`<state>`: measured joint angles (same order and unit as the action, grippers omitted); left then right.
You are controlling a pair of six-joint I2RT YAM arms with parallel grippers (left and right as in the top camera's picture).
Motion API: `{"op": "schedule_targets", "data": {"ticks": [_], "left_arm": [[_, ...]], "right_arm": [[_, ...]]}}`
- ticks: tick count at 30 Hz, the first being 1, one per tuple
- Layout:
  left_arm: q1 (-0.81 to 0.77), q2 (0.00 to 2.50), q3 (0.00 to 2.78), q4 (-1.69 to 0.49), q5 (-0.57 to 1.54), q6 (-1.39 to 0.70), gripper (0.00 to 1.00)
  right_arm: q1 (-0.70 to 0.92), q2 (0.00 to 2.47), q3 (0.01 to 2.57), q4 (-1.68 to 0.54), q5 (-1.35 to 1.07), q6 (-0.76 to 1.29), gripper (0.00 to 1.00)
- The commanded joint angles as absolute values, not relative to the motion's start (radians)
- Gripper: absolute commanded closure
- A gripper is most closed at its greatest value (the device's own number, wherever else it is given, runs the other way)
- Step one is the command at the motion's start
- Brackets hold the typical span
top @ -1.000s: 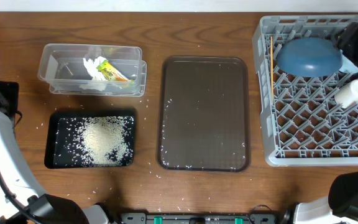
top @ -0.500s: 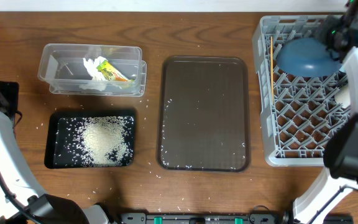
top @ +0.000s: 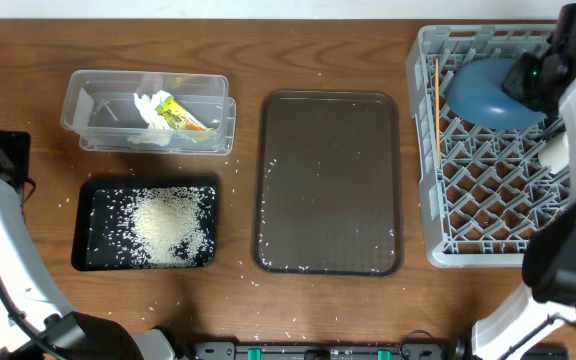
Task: Sort waste into correct bins and load items into the dishwasher rack
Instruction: 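Lower the plate upright into the rack slots and open the right gripper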
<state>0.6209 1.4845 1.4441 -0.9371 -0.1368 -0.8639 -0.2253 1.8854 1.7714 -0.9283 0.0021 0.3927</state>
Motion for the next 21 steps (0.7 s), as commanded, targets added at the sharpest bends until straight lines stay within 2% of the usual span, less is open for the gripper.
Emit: {"op": "schedule_targets", "data": {"ticks": [1,6,13,21], "left_arm": [[0.624,1.493,1.449,-0.941,-0.143,-0.859,0.02],[0.624,1.493,1.449,-0.941,-0.143,-0.859,0.02],[0.624,1.493,1.449,-0.941,-0.143,-0.859,0.02],[0.624,1.493,1.449,-0.941,-0.143,-0.859,0.02]], "right_arm": [[-0.219,1.753,1.770,-0.948,0.019,0.411,0.83],[-0.215,1.736,1.770,-0.922,0.023,0.411,0.81],[-0.215,1.864,1.770,-0.851,0.030,0.411,0.83],[-0.215,1.954,1.770,-0.957,0.010,0.411,0.85]]}}
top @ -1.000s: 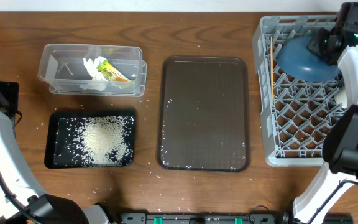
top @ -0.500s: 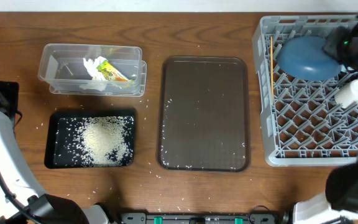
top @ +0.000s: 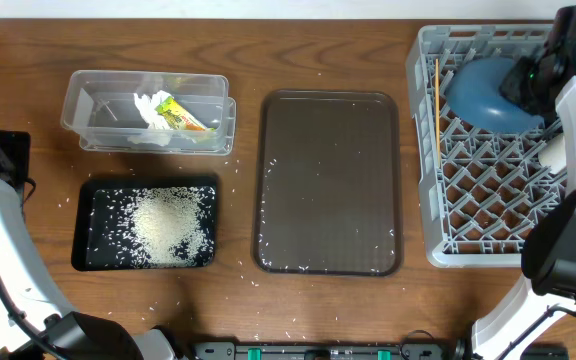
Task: Sort waste into correct bins and load items into the dishwasher rack
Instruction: 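Lower the plate upright into the rack slots and open the right gripper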
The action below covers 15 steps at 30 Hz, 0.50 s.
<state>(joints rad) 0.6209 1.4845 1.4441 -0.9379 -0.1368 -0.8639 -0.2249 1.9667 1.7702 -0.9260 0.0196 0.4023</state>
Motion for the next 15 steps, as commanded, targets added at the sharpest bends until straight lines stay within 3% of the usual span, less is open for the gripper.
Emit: {"op": "schedule_targets", "data": {"ticks": [1,3,5,9,12,14,15], "left_arm": [[0.624,1.493,1.449,-0.941,-0.143,-0.859,0.02],[0.624,1.493,1.449,-0.941,-0.143,-0.859,0.02],[0.624,1.493,1.449,-0.941,-0.143,-0.859,0.02],[0.624,1.493,1.449,-0.941,-0.143,-0.859,0.02],[0.624,1.493,1.449,-0.941,-0.143,-0.859,0.02],[0.624,1.493,1.449,-0.941,-0.143,-0.859,0.02],[0.624,1.493,1.449,-0.941,-0.143,-0.859,0.02]], "right_arm": [[-0.215,1.949,1.770,-0.982,0.009,0.411,0.85],[-0.215,1.931,1.770,-1.042,0.007,0.411,0.86],[-0.215,1.896,1.770,-1.110,0.006,0.412,0.94],[-0.215,1.777,1.770,-1.170,0.001,0.414,0.91],[-0.215,1.681,1.770,-1.170,-0.023,0.410,0.79],[-0.215,1.621,1.770,-1.171,-0.035,0.411,0.46],[-0.215,1.592,1.770,-1.176,-0.043,0.410,0.41]]}}
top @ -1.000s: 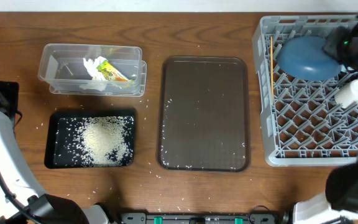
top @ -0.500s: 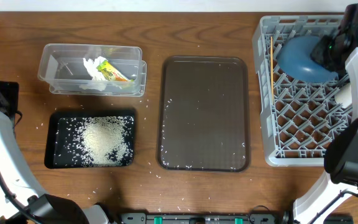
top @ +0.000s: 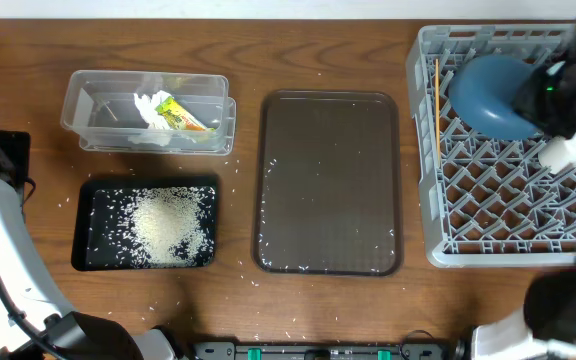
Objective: Sort waste into correct bins and load items into the dishwasher rack
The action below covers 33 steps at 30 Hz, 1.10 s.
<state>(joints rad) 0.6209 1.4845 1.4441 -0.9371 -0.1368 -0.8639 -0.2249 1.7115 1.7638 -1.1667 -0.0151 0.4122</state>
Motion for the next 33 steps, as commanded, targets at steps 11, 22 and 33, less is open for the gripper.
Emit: {"op": "schedule_targets", "data": {"ticks": [11,22,33], "left_arm": [[0.624,1.493,1.449,-0.941,-0.143,-0.859,0.02],[0.624,1.493,1.449,-0.941,-0.143,-0.859,0.02],[0.624,1.493,1.449,-0.941,-0.143,-0.859,0.02]], "right_arm": [[-0.071,1.439,1.750,-1.421,-0.065,0.331,0.56],[0.173,1.125,1.357,-1.242,0.203,0.435,0.01],[0.173,1.131,1.184,-1.258,0.059,0.511,0.01]]}}
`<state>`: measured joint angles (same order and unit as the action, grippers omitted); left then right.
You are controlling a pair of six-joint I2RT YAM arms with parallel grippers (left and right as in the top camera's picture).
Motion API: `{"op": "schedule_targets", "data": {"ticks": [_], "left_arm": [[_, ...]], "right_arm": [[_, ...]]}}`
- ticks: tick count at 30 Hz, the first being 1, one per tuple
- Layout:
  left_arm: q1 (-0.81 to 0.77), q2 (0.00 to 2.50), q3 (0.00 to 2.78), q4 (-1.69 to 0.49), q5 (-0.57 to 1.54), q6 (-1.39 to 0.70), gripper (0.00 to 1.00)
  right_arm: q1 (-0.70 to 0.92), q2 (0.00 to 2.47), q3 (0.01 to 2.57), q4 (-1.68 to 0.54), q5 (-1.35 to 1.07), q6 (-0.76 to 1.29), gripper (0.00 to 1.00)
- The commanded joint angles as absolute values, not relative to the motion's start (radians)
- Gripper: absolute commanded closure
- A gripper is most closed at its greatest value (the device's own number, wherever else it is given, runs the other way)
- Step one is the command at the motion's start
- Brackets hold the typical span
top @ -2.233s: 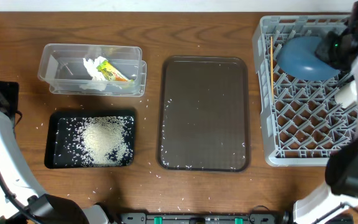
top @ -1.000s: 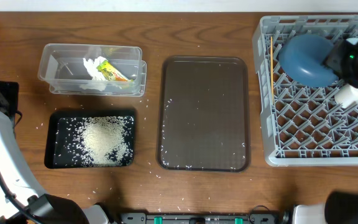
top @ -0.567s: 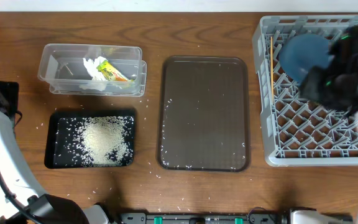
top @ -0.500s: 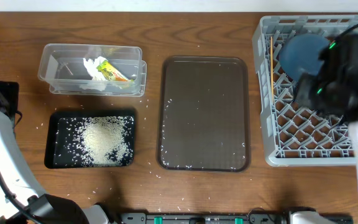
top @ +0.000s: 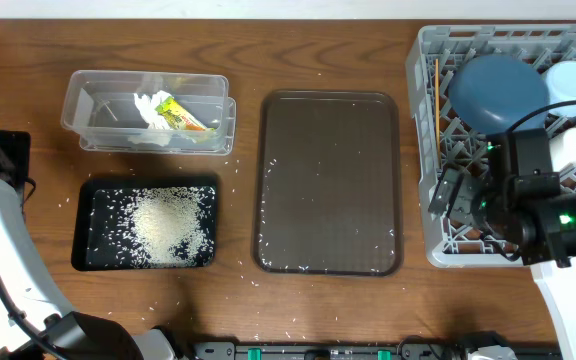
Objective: Sort waste into correct bins and load items into the dishwasher rack
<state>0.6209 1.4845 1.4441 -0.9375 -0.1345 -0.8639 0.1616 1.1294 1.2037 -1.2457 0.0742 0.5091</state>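
Note:
The grey dishwasher rack (top: 430, 245) stands at the right. A dark blue bowl (top: 490, 92), a light blue dish (top: 572, 84), a pale cup and an orange chopstick (top: 437, 100) lie in it. My right gripper (top: 449, 192) hovers over the rack's left front part, apart from the bowl, open with nothing in it. My left gripper rests at the table's far left edge; its fingers are too dark to read.
A brown tray (top: 328, 180) with a few rice grains lies in the middle. To its left are a clear bin (top: 98, 105) holding wrappers and a black bin (top: 98, 195) holding rice. Loose grains dot the wood around them.
My right arm has moved from the rack's back right to its front left. The dark blue bowl stays in the rack's back, and the light blue dish and cup now show.
My right gripper was at the dark blue bowl at the back of the rack through all three earlier moments, the bowl shifting slightly. Now the bowl rests there alone and the gripper is away from it. The left arm, bins and tray have not moved.

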Motion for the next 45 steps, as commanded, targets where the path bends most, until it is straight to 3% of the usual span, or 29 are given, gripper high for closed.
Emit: {"op": "schedule_targets", "data": {"ticks": [1,9,14,19,20,31,36,45], "left_arm": [[0.624,1.493,1.449,-0.941,-0.143,-0.859,0.02],[0.624,1.493,1.449,-0.941,-0.143,-0.859,0.02],[0.624,1.493,1.449,-0.941,-0.143,-0.859,0.02],[0.624,1.493,1.449,-0.941,-0.143,-0.859,0.02],[0.624,1.493,1.449,-0.941,-0.143,-0.859,0.02],[0.624,1.493,1.449,-0.941,-0.143,-0.859,0.02],[0.624,1.493,1.449,-0.941,-0.143,-0.859,0.02],[0.624,1.493,1.449,-0.941,-0.143,-0.859,0.02]], "right_arm": [[0.173,1.132,1.181,-1.267,0.059,0.496,0.01],[0.181,1.132,1.171,-1.176,0.062,0.490,0.01],[0.243,1.090,1.100,-1.002,0.062,0.340,0.01],[0.286,0.988,0.902,-0.677,0.049,0.163,0.01],[0.289,0.945,0.799,-0.528,0.023,0.130,0.01],[0.289,0.670,0.255,0.149,-0.020,0.113,0.01],[0.289,0.551,0.117,0.279,-0.020,0.114,0.01],[0.288,0.350,0.026,0.296,-0.019,0.020,0.01]]}}
